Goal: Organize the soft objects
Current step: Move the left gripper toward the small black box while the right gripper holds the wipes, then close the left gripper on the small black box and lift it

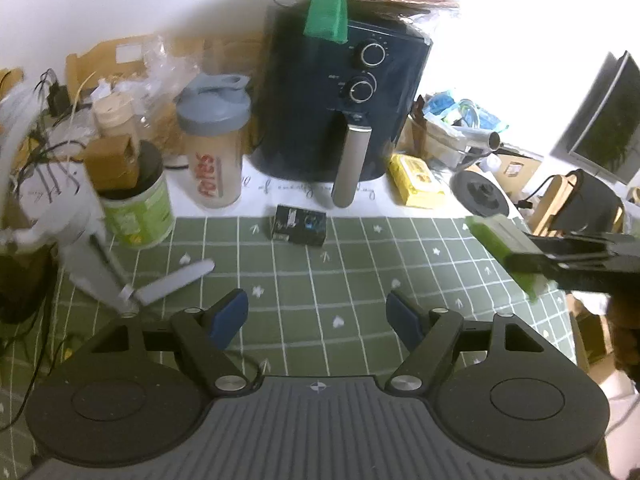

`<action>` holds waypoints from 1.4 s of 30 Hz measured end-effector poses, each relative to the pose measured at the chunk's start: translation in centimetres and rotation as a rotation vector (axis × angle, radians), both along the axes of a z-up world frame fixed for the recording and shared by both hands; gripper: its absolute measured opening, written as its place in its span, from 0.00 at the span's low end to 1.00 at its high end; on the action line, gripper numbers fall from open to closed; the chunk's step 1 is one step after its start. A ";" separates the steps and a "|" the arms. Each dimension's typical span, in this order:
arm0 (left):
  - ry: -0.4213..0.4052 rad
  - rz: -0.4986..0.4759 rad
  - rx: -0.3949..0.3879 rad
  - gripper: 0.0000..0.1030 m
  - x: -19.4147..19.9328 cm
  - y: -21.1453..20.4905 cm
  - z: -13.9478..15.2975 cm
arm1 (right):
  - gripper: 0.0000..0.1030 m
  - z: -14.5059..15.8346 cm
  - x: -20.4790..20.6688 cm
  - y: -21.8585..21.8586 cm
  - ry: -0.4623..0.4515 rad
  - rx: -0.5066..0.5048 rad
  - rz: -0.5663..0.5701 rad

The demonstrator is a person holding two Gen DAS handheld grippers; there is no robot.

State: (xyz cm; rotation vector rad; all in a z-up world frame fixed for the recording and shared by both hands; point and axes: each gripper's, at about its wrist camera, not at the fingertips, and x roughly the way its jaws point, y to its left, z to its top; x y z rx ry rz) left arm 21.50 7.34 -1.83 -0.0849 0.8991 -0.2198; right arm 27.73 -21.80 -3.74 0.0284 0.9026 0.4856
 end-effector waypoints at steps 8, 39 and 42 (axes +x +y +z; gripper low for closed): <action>-0.044 -0.005 0.056 0.74 3.3 -2.3 -1.2 | 0.51 0.9 -1.4 -1.7 -0.014 0.030 -0.061; -0.011 -0.039 0.203 0.82 15.0 -4.2 -14.1 | 0.51 2.5 -9.2 -6.6 0.000 0.072 -0.253; -0.018 -0.046 0.208 0.82 15.6 -4.3 -14.8 | 0.51 2.4 -9.7 -6.9 0.009 0.075 -0.268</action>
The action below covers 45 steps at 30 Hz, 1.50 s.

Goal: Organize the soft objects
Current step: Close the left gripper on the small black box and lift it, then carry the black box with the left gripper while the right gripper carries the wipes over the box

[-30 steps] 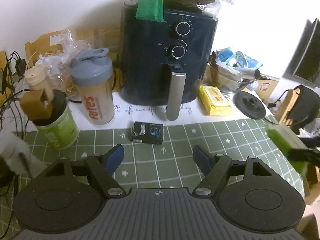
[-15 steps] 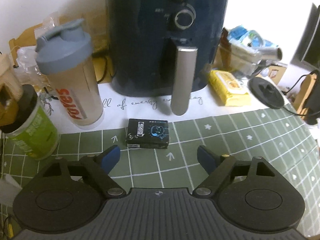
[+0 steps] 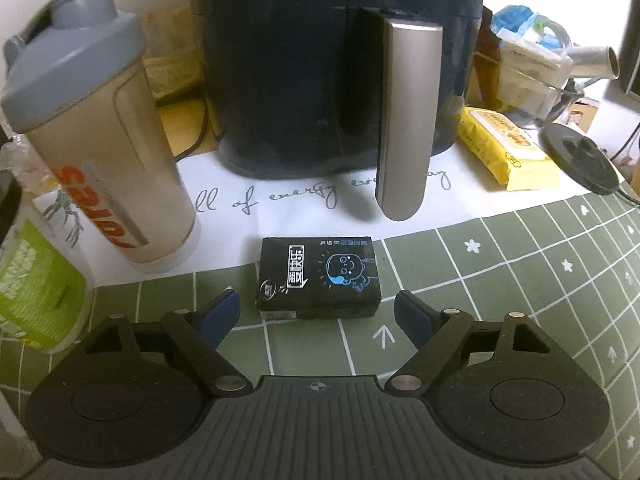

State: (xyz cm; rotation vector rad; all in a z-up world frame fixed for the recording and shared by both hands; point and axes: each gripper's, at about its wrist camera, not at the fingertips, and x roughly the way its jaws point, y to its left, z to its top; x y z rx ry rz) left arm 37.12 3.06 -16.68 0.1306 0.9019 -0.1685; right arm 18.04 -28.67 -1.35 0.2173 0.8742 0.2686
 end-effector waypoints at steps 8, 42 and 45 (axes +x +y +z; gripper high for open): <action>0.019 -0.045 0.034 0.82 1.6 -0.5 -1.7 | 0.51 0.1 -1.5 -0.5 0.010 0.004 -0.033; 0.010 -0.064 -0.125 0.68 -7.5 -0.9 9.3 | 0.51 -0.3 -1.7 0.2 0.006 0.037 0.026; -0.001 -0.059 -0.152 0.68 -9.6 -0.3 11.3 | 0.51 -0.1 -1.8 0.3 0.000 0.044 0.042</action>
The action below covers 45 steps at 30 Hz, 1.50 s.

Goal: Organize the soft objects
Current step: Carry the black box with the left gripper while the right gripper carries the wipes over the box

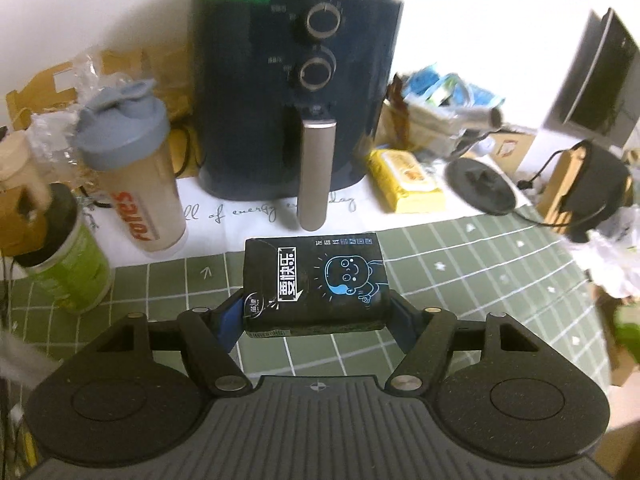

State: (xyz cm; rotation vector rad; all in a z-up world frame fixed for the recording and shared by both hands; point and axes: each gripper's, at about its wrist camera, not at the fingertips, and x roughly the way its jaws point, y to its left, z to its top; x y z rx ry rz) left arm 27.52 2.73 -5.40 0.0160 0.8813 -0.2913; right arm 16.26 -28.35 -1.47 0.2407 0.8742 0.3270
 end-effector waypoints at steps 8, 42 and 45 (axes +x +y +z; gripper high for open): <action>-0.043 -0.065 -0.038 0.68 -5.9 -0.5 4.4 | 0.51 0.3 -0.3 -0.3 -0.020 0.014 0.035; -0.059 0.024 -0.114 0.68 -18.9 -1.1 8.4 | 0.51 3.7 -5.9 -1.2 -0.099 0.085 0.150; -0.046 0.039 -0.122 0.68 -19.7 -0.9 8.0 | 0.51 3.6 -6.6 -0.8 -0.090 0.090 0.163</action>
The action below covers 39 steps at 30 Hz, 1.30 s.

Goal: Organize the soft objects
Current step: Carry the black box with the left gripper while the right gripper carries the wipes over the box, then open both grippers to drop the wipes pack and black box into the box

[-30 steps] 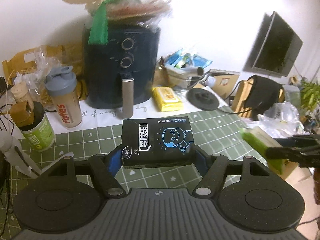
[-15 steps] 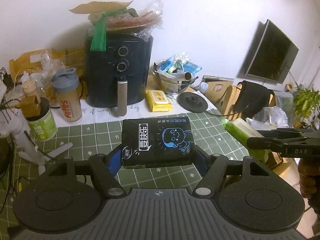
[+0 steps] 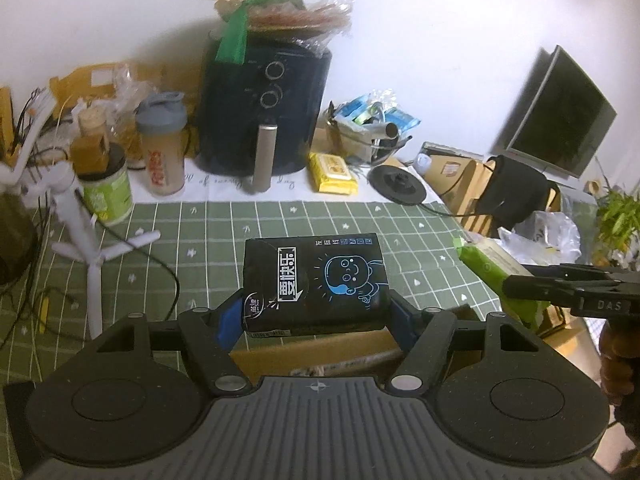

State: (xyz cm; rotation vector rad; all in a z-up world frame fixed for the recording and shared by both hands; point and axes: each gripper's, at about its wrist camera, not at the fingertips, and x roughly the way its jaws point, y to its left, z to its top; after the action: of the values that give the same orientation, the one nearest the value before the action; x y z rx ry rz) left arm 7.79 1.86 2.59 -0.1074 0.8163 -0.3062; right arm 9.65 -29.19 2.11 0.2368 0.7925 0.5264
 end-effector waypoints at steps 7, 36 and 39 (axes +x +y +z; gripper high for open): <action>0.019 0.013 -0.014 0.68 -1.8 0.0 -0.6 | 0.51 -0.7 -1.6 1.3 0.032 0.007 0.038; 0.059 -0.076 -0.037 0.68 -5.0 -3.6 -1.8 | 1.00 -2.4 -6.1 1.3 0.105 -0.054 0.097; 0.046 -0.136 -0.030 0.68 -4.6 -5.0 -1.4 | 1.00 -2.2 -6.3 0.3 0.100 -0.044 0.055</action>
State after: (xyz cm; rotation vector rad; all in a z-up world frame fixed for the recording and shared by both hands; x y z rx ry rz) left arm 3.23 -3.14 1.18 -0.0871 0.8666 -0.4458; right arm 3.38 -28.93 -0.08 0.2022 0.9090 0.5517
